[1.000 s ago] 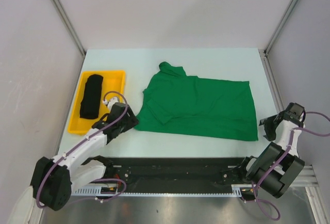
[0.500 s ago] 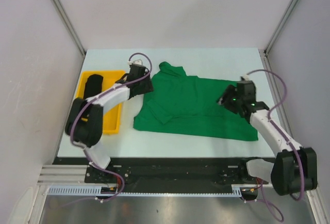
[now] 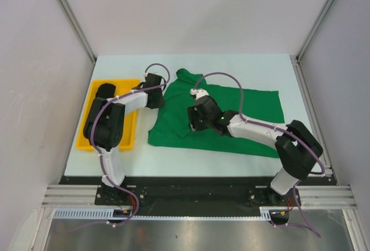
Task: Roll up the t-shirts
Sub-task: Fold the T-shirt at the center of the board.
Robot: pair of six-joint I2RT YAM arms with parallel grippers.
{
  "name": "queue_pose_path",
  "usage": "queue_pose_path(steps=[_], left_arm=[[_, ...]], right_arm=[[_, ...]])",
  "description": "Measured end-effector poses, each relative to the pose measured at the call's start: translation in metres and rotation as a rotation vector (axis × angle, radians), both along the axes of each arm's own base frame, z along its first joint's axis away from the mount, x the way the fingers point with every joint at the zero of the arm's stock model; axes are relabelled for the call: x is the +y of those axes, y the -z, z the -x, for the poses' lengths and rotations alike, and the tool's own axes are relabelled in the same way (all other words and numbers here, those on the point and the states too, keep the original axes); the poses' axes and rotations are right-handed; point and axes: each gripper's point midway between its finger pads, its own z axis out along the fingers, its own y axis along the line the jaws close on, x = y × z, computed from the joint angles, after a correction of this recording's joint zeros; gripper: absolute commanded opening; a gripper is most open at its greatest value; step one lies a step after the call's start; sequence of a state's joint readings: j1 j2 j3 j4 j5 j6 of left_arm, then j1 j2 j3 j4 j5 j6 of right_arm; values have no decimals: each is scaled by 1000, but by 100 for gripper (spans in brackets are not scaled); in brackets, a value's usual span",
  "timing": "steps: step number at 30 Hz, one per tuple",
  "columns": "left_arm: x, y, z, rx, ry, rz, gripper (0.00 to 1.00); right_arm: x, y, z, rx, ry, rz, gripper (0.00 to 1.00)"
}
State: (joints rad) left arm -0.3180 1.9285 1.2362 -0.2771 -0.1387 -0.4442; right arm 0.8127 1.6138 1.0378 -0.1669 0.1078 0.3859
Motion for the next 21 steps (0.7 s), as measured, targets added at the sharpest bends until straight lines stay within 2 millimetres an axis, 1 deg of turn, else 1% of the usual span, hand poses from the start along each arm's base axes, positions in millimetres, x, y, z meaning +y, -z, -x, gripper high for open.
queue_pose_path(steps=[1, 2, 6, 7, 8, 9, 10, 11, 12, 15, 20, 21], left_arm=[[1, 0, -1, -3, -3, 1, 14], [2, -1, -2, -4, -7, 2, 25], [5, -1, -3, -6, -12, 3, 38], [5, -1, -3, -6, -12, 3, 41], [6, -1, -3, -7, -14, 3, 48], [6, -1, -4, -7, -14, 3, 51], [6, -2, -4, -9, -15, 4, 55], [6, -3, -4, -11, -14, 3, 62], [6, -5, -4, -16, -16, 5, 65], [6, -17, -6, -40, -20, 15, 69], [8, -40, -10, -87, -30, 36, 70], [8, -43, -10, -95, -31, 40, 70]], right_arm=[[10, 0, 1, -21, -28, 19, 51], [17, 0, 1, -38, -50, 37, 51], [45, 5, 7, -102, -151, 112, 48], [51, 8, 9, -116, -174, 133, 48], [55, 11, 11, -125, -194, 153, 47], [56, 16, 11, -134, -211, 182, 48], [62, 19, 16, -140, -235, 197, 47], [65, 22, 18, -146, -254, 217, 48], [67, 26, 20, -151, -268, 234, 47], [71, 37, 25, -161, -310, 290, 47], [70, 50, 26, -154, -338, 347, 47], [70, 52, 26, -152, -340, 354, 45]])
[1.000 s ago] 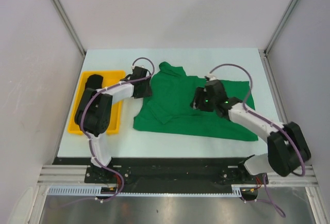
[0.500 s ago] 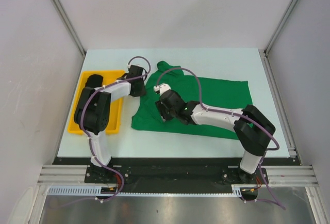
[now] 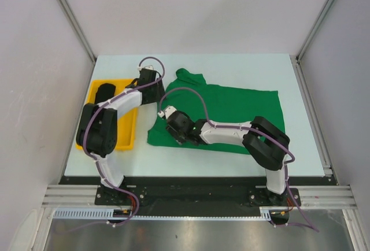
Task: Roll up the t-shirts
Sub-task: Fold the T-shirt at the center of the board.
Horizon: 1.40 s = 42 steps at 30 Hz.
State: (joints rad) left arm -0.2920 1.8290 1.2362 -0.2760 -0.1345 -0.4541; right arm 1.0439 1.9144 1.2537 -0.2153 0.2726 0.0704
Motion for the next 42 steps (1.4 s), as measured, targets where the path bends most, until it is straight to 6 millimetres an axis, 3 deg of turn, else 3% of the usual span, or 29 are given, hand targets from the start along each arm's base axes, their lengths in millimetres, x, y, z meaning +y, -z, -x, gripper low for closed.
queue_pose_path(steps=[9, 15, 25, 36, 42], left_arm=[[-1, -14, 0, -25, 6, 20, 70], [-2, -17, 2, -25, 12, 27, 70], [-5, -17, 4, -15, 24, 39, 70], [-12, -27, 7, -22, 55, 78, 69], [-19, -32, 13, -26, 86, 116, 70]], right_arm=[[-5, 5, -11, 0, 12, 22, 13], [-12, -1, -31, 11, 57, -13, 5], [-21, -2, -44, 30, 92, -37, 3], [-55, -21, -104, 52, 280, -158, 2], [-57, -23, -108, 68, 316, -185, 2]])
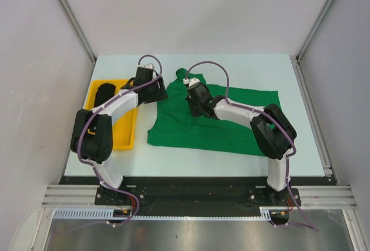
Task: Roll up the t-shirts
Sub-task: Fold the T-shirt at the center of the board.
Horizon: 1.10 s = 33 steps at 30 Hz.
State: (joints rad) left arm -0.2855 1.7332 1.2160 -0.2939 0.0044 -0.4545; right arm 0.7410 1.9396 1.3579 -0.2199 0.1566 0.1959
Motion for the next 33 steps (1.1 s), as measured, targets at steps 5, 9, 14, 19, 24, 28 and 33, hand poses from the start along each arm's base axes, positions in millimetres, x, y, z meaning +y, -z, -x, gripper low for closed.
queue_pose_path(steps=[5, 9, 14, 19, 24, 28, 33], left_arm=[[-5, 1, 3, 8, 20, 20, 71], [-7, 0, 2, 3, 30, 31, 71], [-12, -6, -3, -20, 45, 53, 70], [-21, -16, -13, -62, 69, 85, 70], [-29, -21, -35, -123, 79, 109, 67], [-42, -24, -74, -175, 77, 132, 65], [-59, -22, -128, -221, 70, 159, 59]], right_arm=[[-4, 3, 0, 19, 31, -6, 2], [-14, 7, 0, 42, 78, 10, 2], [-26, 15, 2, 77, 139, 27, 30], [-34, 17, 0, 90, 189, 31, 42], [-47, 13, -11, 93, 245, 1, 42], [-73, -3, -39, 79, 331, -83, 42], [-104, -27, -74, 23, 422, -189, 41]])
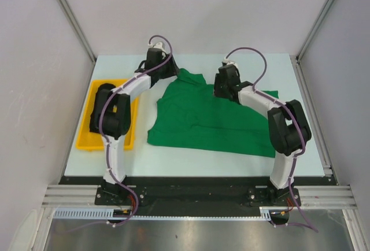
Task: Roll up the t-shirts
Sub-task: Fold the T-shirt at the center of the board.
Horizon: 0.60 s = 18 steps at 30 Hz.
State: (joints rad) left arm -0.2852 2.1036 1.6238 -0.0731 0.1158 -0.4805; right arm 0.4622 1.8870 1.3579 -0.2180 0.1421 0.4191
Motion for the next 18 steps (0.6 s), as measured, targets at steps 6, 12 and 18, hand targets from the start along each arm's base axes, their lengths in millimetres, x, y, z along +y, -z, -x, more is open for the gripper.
queue_pose_path(steps=[6, 12, 18], left_arm=[[-8, 12, -42, -7, -37, 4, 53], [-13, 37, -64, 28, -59, 11, 46], [-11, 65, -57, 109, -83, 10, 36]], right_arm=[[-36, -14, -31, -44, 91, -97, 41], [-91, -25, -60, -91, 207, -163, 41], [-157, -26, -75, -105, 352, -196, 41]])
